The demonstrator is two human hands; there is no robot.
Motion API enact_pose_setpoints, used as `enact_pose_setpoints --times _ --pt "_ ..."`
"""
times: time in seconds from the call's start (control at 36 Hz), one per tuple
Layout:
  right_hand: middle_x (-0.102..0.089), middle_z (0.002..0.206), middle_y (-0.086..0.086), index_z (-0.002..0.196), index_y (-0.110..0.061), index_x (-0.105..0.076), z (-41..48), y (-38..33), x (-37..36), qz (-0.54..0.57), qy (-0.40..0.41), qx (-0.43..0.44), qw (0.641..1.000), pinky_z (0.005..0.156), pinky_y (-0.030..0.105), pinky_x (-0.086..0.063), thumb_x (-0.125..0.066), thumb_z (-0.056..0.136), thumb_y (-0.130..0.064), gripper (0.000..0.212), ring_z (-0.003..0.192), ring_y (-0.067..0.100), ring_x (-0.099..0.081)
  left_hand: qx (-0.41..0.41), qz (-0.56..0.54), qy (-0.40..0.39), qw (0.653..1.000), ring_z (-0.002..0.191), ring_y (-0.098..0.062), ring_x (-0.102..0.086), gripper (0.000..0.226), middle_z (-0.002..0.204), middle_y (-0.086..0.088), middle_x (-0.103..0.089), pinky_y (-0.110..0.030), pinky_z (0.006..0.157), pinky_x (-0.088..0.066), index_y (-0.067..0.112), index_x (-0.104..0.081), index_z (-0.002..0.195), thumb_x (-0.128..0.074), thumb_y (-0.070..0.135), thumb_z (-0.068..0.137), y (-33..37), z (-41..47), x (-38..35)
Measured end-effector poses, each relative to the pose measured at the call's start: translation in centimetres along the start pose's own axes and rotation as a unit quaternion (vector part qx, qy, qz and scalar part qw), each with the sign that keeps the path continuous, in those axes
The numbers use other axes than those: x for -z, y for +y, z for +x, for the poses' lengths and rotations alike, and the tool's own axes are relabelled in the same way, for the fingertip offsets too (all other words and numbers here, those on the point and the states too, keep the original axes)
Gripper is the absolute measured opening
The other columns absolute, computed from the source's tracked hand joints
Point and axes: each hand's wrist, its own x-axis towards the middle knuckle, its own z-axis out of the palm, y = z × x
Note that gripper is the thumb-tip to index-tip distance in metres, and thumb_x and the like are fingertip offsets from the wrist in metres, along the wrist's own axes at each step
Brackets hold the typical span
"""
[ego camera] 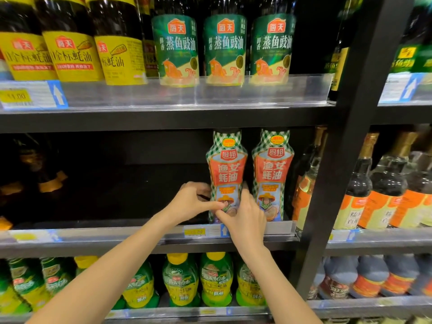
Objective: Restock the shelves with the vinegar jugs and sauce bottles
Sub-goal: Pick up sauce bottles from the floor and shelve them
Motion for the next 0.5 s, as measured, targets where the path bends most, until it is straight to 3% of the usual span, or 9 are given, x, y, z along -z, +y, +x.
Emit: enact_pose_setpoints --times 0.08,0.25,0.39,0.5 --pt "-0.063 0.114 0.007 0.128 -0.006 -0.047 -0.08 0.12 -0.30 0.020 0.011 -0.001 1.000 0.074 0.037 -0.048 -0.072 0.075 -0.048 0.072 0.101 0.028 -0.063 -0.009 -0.007 -0.006 1.000 0.089 0.002 -0.067 0.023 0.090 0.016 -0.072 -0.020 0.082 -0.055 0.030 -0.070 0.093 -0.080 0.030 0.071 0.12 -0.10 0.00" --pt "-0.063 0.120 0.008 0.135 -0.007 -0.043 0.16 0.05 -0.37 0.026 0.021 -0.002 0.999 0.079 0.037 -0.048 -0.070 0.076 -0.051 0.078 0.107 0.029 -0.062 -0.001 -0.047 -0.035 0.998 0.090 -0.006 -0.071 0.024 0.087 0.013 -0.074 -0.025 0.082 -0.056 0.025 -0.069 0.095 -0.077 0.023 0.072 0.09 0.10 0.16" --pt "-0.064 0.116 0.009 0.131 -0.006 -0.045 0.12 0.15 -0.55 0.033 0.023 -0.002 0.999 0.078 0.036 -0.048 -0.069 0.077 -0.052 0.075 0.106 0.029 -0.062 -0.007 -0.027 -0.036 0.999 0.087 -0.001 -0.070 0.021 0.081 0.019 -0.072 -0.016 0.077 -0.055 0.023 -0.069 0.096 -0.075 0.018 0.077 0.01 0.10 0.04" --pt "-0.064 0.117 0.009 0.132 -0.007 -0.042 0.20 0.25 -0.26 0.031 0.015 0.005 0.999 0.079 0.036 -0.047 -0.067 0.078 -0.053 0.074 0.108 0.029 -0.061 -0.011 -0.001 -0.033 0.999 0.088 0.003 -0.068 0.033 0.096 0.008 -0.072 -0.016 0.081 -0.054 0.011 -0.067 0.111 -0.073 0.020 0.079 0.29 -0.08 -0.02"
